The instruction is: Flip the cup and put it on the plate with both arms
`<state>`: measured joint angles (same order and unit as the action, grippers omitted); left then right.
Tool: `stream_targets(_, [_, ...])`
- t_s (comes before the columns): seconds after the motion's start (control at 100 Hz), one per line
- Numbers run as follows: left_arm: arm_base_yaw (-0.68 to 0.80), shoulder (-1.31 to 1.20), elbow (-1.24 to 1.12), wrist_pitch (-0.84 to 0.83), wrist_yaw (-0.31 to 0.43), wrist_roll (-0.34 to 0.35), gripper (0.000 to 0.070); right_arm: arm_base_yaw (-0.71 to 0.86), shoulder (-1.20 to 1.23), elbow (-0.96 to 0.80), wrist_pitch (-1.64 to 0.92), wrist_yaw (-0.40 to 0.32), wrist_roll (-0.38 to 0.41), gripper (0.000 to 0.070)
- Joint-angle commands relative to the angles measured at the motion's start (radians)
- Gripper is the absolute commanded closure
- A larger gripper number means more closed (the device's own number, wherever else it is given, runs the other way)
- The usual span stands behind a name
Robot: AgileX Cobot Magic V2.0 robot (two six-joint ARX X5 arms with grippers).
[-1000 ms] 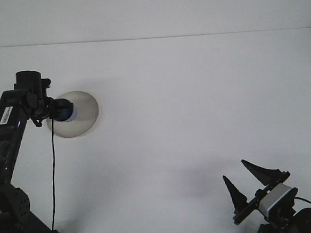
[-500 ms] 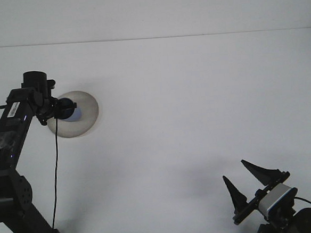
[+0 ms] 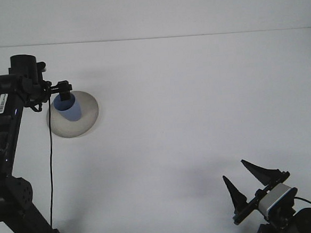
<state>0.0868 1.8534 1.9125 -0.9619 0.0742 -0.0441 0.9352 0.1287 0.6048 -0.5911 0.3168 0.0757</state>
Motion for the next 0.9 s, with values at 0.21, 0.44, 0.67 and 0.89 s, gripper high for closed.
stream_targets(0.21, [-0.014,-0.201,0.095,-0.039,0.005,-0.010,0.0168,0.010,0.002,0.003,0.008,0.003,0.002,0.0233])
stream_targets(0.44, [-0.102,-0.523,-0.059,0.012,0.006,-0.047,0.0168,0.010,0.002,0.003,0.011,0.025,0.003,0.0233])
stream_targets(0.67, [-0.302,-0.946,-0.639,0.269,0.006,-0.109,0.0168,0.010,0.002,0.003,0.014,0.024,0.003,0.0233])
stream_targets(0.89, [-0.474,-1.300,-1.088,0.397,0.005,-0.268,0.0168,0.010,0.002,0.003,0.016,0.024,0.003,0.0233])
